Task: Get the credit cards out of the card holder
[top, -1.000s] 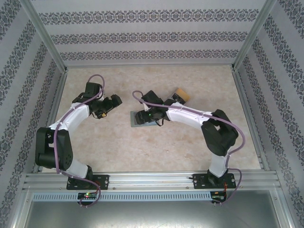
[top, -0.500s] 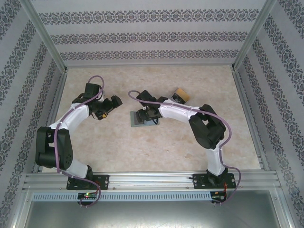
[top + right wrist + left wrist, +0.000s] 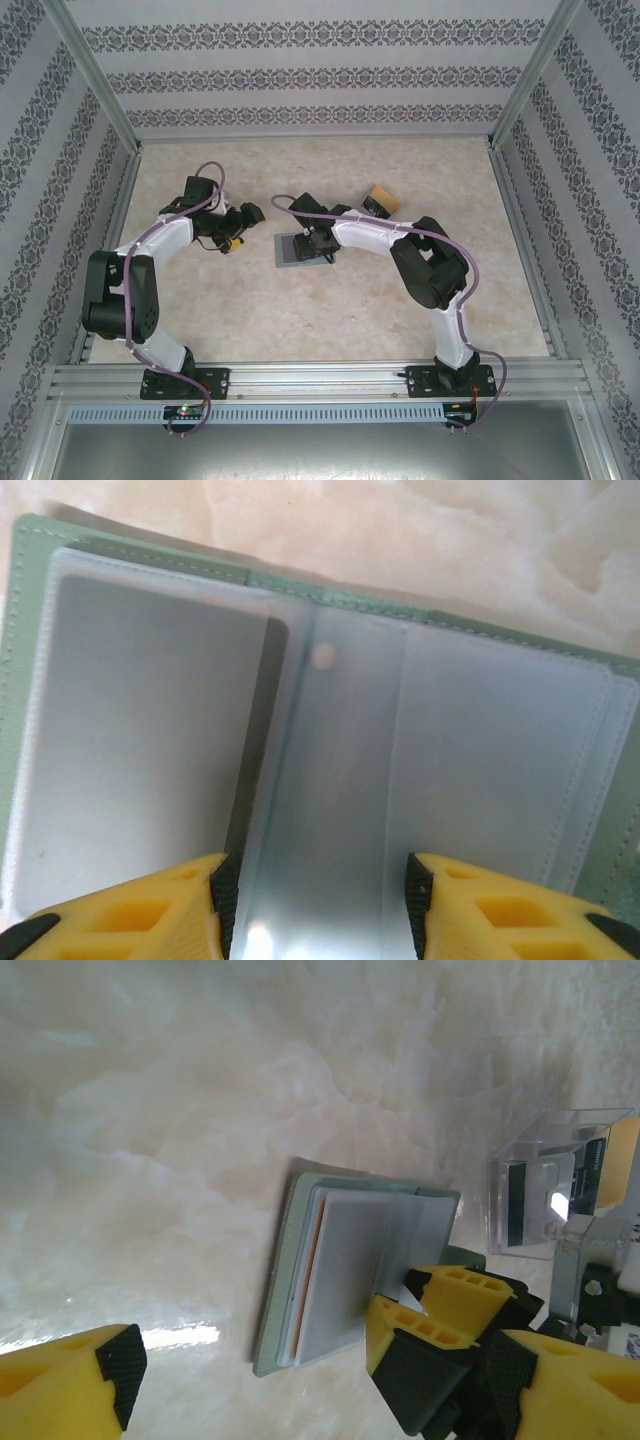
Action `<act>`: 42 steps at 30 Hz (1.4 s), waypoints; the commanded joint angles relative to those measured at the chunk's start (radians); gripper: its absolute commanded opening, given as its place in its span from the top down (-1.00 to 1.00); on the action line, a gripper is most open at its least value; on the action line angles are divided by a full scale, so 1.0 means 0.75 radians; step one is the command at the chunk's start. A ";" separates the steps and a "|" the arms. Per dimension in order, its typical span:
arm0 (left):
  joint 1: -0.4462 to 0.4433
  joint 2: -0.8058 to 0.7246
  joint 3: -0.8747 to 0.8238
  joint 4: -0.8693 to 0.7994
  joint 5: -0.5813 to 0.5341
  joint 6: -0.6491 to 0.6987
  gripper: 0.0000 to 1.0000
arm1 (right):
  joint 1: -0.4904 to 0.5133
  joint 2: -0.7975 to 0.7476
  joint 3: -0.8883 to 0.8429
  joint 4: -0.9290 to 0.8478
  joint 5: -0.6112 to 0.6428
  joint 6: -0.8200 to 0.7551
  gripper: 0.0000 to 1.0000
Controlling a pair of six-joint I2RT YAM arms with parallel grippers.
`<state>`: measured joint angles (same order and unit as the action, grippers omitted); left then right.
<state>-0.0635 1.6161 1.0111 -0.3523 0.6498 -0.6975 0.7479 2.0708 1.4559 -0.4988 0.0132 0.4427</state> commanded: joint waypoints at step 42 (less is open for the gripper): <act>-0.233 0.399 0.135 0.144 0.207 0.024 0.35 | -0.025 0.115 -0.002 -0.021 -0.056 0.008 0.22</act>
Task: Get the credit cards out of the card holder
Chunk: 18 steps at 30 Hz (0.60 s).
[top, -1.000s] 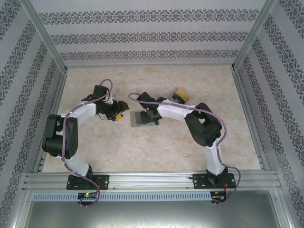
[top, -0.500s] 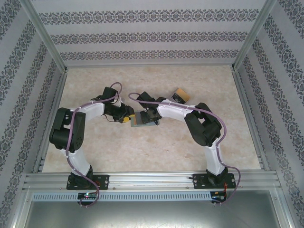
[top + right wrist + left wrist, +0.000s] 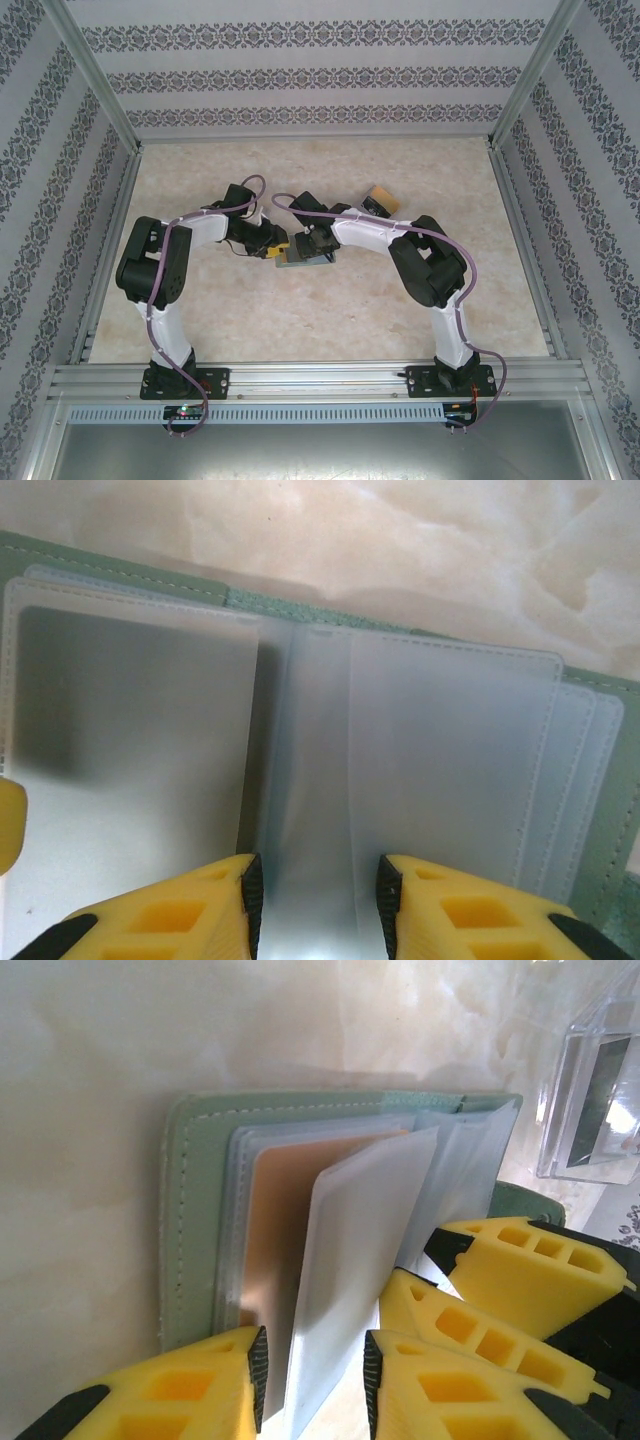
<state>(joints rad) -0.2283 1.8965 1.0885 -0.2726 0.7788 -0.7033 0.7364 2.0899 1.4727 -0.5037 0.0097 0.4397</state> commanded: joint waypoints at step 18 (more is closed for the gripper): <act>-0.020 0.011 0.050 0.046 0.036 0.062 0.69 | -0.097 -0.317 -0.290 0.298 -0.283 0.081 0.05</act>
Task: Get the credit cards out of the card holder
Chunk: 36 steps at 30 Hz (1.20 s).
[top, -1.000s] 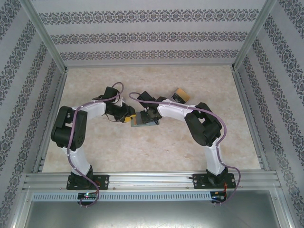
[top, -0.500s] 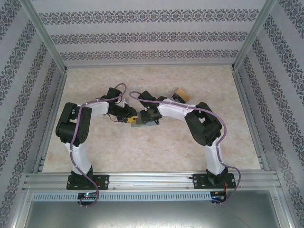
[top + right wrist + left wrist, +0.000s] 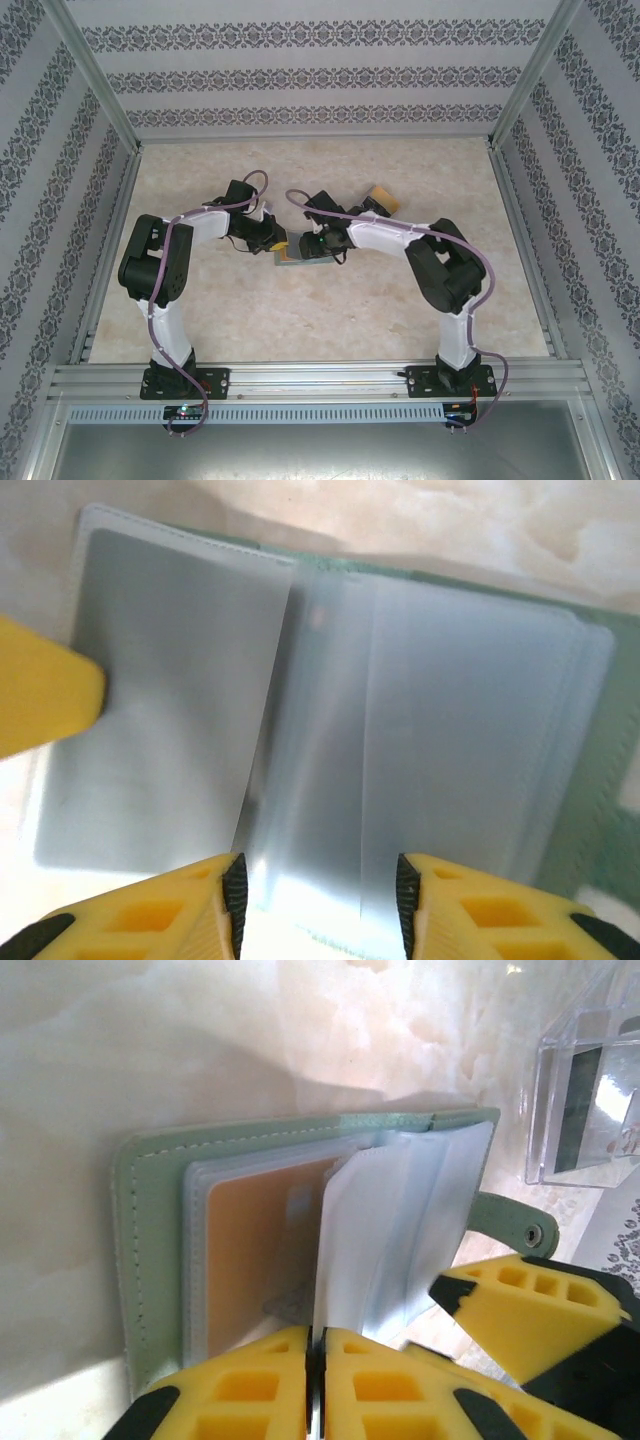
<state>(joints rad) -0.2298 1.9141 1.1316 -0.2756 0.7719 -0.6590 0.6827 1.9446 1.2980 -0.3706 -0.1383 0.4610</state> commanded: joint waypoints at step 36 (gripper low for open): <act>-0.139 -0.067 0.068 0.001 -0.154 -0.125 0.24 | -0.073 -0.247 -0.194 0.207 -0.042 0.132 0.46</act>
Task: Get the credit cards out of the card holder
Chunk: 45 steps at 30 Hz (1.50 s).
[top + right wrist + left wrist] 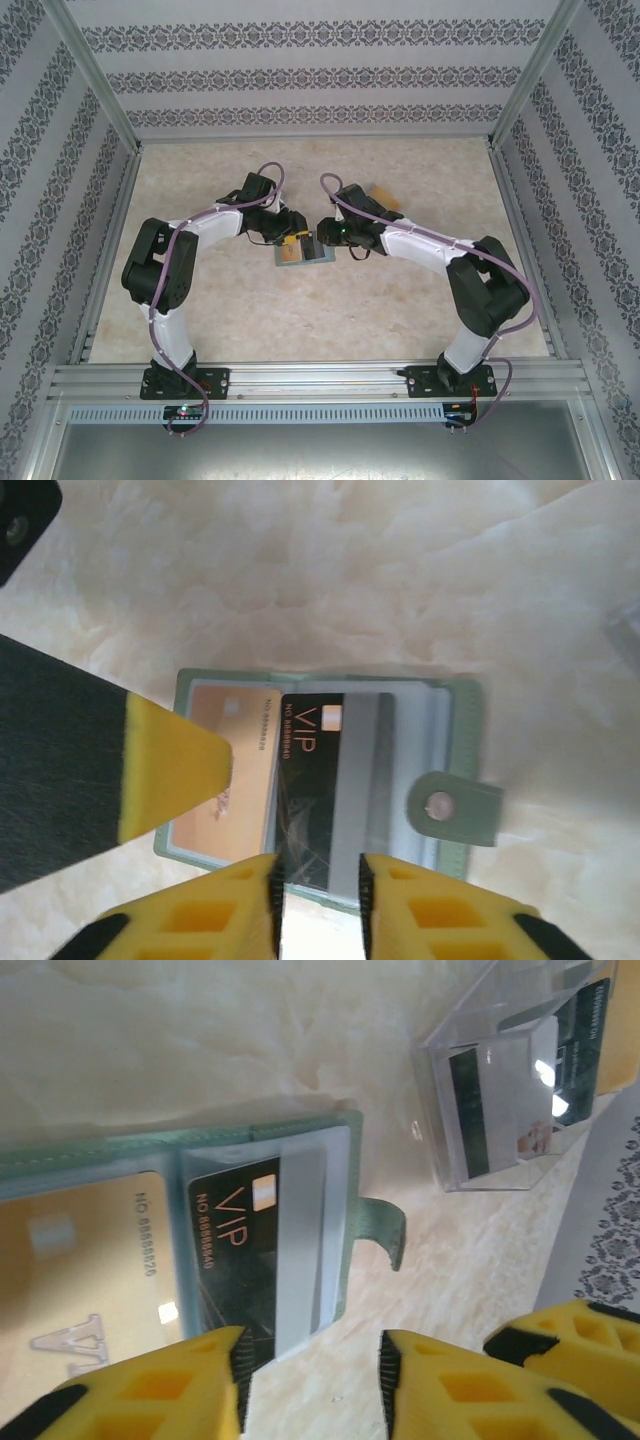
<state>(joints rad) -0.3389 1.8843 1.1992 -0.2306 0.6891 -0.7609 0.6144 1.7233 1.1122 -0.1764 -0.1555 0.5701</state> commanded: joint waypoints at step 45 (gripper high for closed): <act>0.006 0.128 -0.034 0.059 0.105 -0.026 0.27 | 0.016 0.349 0.176 -0.158 -0.014 0.025 0.29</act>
<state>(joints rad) -0.3386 1.9617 1.1809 -0.2310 0.7170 -0.7643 0.6346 1.9579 1.2465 -0.2874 -0.1505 0.5747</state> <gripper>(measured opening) 0.366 0.356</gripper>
